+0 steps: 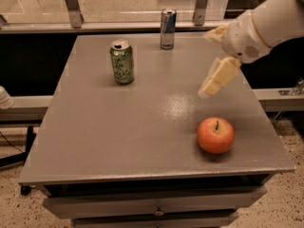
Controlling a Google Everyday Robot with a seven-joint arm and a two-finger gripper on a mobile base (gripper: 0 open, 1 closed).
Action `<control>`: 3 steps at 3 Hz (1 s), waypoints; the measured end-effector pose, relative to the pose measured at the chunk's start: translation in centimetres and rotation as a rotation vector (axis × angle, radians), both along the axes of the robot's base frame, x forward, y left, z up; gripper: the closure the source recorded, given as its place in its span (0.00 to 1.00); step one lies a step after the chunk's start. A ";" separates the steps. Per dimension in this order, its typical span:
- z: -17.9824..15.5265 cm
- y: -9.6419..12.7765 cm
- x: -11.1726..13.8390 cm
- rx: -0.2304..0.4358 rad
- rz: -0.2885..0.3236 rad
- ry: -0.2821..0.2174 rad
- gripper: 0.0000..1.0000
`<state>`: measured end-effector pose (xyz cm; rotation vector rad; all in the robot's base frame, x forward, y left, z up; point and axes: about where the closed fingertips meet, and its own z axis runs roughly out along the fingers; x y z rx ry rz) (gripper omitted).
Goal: Move green can near apple
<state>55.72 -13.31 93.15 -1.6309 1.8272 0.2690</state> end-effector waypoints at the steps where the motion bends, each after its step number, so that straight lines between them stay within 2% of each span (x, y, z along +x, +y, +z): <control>1: -1.5 5.1 3.2 0.179 0.104 -0.029 0.00; 2: -2.4 9.7 4.9 0.310 0.177 -0.055 0.00; 3: -3.7 14.0 6.8 0.421 0.190 -0.042 0.00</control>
Offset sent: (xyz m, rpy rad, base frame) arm 0.0712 0.1507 -0.0325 0.4842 -0.0951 0.2637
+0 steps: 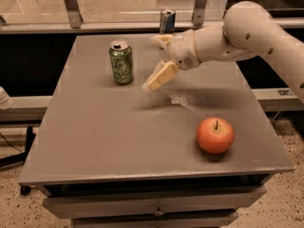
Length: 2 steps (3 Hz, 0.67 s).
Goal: Move green can near apple
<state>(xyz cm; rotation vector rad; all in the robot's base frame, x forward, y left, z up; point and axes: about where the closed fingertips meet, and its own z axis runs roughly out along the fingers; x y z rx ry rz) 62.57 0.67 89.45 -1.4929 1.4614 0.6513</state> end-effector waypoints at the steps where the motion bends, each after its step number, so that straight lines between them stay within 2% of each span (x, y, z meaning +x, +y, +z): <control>1: -0.4 3.4 1.2 0.067 -0.014 0.032 0.00; 2: -0.7 5.9 2.1 0.110 -0.038 0.072 0.00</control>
Offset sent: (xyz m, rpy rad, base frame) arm 0.0353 0.0848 -0.0089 0.1673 0.1283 -0.0838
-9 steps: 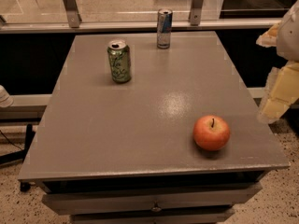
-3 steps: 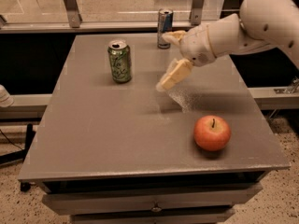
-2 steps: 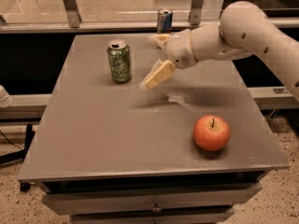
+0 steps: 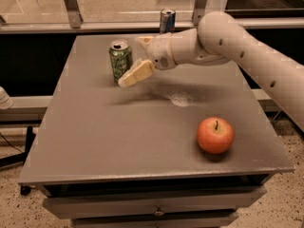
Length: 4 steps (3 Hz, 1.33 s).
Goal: Move green can near apple
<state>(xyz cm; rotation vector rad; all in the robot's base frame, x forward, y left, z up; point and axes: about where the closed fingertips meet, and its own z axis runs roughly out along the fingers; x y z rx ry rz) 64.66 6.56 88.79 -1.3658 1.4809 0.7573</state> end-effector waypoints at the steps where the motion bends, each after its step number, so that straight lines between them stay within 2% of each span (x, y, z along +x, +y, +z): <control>1: 0.0 1.9 0.3 0.027 -0.014 0.036 0.14; 2: -0.3 2.6 0.5 0.037 -0.033 0.062 0.39; 3: -0.2 2.0 0.7 0.030 -0.055 0.063 0.62; 4: 0.8 0.3 1.2 0.021 -0.092 0.043 0.85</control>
Offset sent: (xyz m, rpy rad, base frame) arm 0.0086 0.0280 -0.0061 0.0480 0.0891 -0.0634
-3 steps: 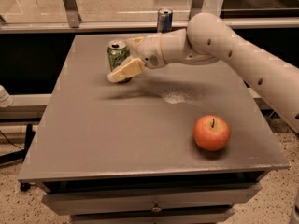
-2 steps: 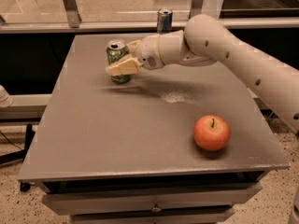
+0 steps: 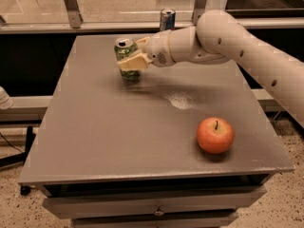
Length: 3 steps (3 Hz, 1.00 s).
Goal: Move green can near apple
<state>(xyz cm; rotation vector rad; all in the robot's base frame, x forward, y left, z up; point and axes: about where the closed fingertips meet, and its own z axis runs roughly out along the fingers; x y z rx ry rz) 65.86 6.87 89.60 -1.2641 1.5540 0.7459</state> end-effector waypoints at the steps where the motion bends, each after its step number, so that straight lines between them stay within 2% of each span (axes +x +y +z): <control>1: 2.4 -2.8 0.7 -0.009 -0.052 -0.044 1.00; 2: 5.2 -7.4 0.8 -0.056 -0.109 -0.098 1.00; 3: 6.2 -12.8 -0.3 -0.123 -0.169 -0.106 1.00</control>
Offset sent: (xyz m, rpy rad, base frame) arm 0.0082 -0.1367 0.0884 -0.1176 -0.1647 -0.1880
